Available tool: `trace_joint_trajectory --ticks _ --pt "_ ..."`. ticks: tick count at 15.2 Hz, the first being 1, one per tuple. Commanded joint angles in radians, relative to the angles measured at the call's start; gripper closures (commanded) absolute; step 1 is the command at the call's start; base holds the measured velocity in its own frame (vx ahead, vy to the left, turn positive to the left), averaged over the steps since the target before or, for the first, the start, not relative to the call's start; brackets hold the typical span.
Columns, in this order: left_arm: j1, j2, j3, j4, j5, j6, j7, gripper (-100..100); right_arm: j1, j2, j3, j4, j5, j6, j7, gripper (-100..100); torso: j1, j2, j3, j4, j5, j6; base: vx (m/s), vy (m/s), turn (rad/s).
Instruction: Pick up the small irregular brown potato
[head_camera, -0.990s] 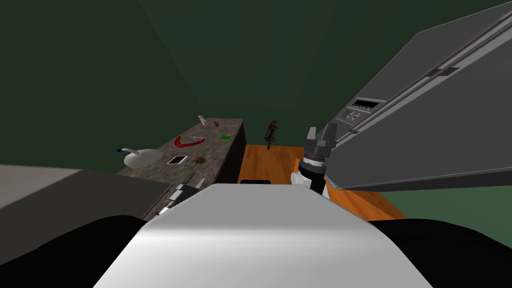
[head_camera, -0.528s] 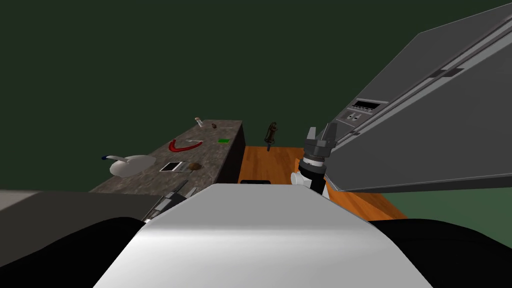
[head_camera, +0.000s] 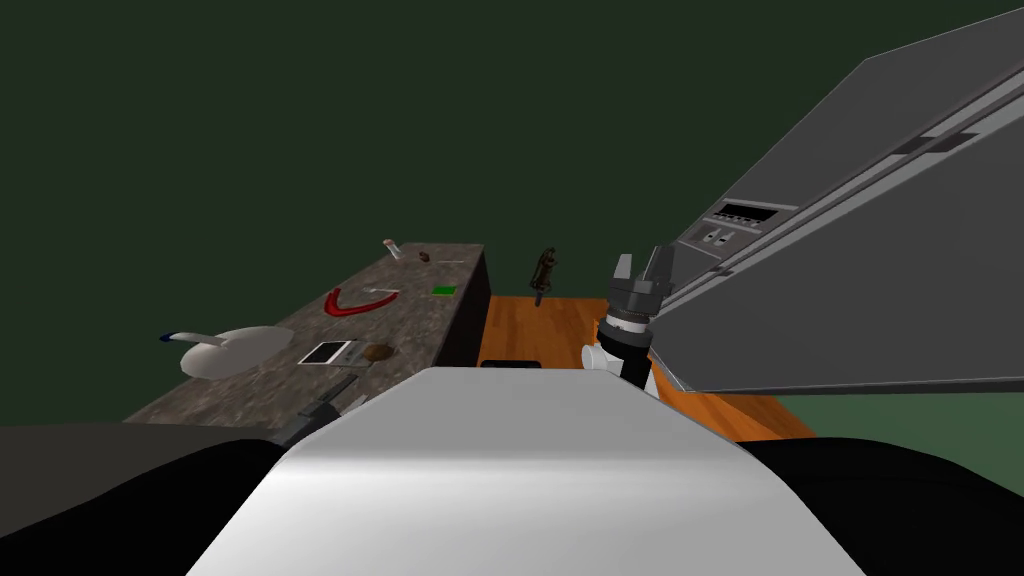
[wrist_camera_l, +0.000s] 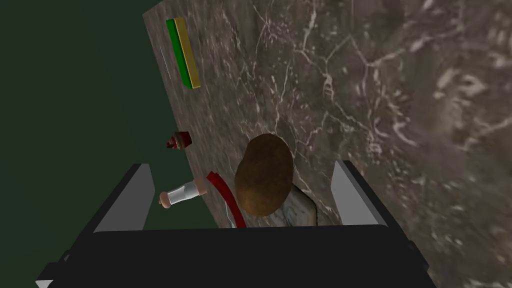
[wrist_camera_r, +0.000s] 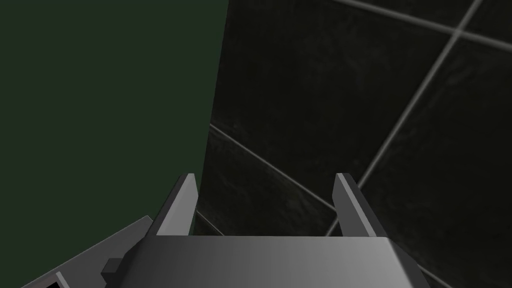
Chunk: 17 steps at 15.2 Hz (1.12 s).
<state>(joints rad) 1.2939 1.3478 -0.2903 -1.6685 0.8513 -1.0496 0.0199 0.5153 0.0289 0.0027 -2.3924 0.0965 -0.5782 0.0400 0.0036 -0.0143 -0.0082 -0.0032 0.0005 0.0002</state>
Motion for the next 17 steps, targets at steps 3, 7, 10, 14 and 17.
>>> trace_joint_trajectory --ticks 3,7,10,14,17 --pt "0.039 0.083 -0.037 0.078 0.042 0.0 -0.008 -100 0.0 0.0 0.0 0.0 0.0 0.0 0.0 0 0.0 -0.002 -0.001 0.0 0.0 0.0 0.221 0.017 0.002" --pt "0.064 0.131 -0.06 0.115 0.065 0.012 -0.014 -100 0.0 0.0 0.0 0.0 0.0 0.0 0.0 0 0.0 -0.005 -0.003 -0.001 0.0 0.0 0.232 0.034 0.019" --pt "0.084 0.168 -0.094 0.148 0.083 0.042 -0.019 -100 0.0 0.0 0.0 0.0 0.0 0.0 0.0 0 0.001 -0.006 -0.004 -0.002 -0.002 0.004 0.212 0.015 0.022" --pt "0.08 0.165 -0.117 0.15 0.081 0.064 -0.019 -100 0.0 0.0 0.0 0.0 0.0 0.0 0.0 0 0.004 -0.01 -0.006 -0.003 -0.003 0.007 0.181 0.02 -0.002" --pt "0.025 0.106 -0.117 0.175 0.043 0.096 -0.011 -100 0.0 0.0 0.0 0.0 0.0 0.0 0.0 0 0.003 0.001 0.0 -0.001 -0.003 0.007 -0.011 -0.007 -0.009"
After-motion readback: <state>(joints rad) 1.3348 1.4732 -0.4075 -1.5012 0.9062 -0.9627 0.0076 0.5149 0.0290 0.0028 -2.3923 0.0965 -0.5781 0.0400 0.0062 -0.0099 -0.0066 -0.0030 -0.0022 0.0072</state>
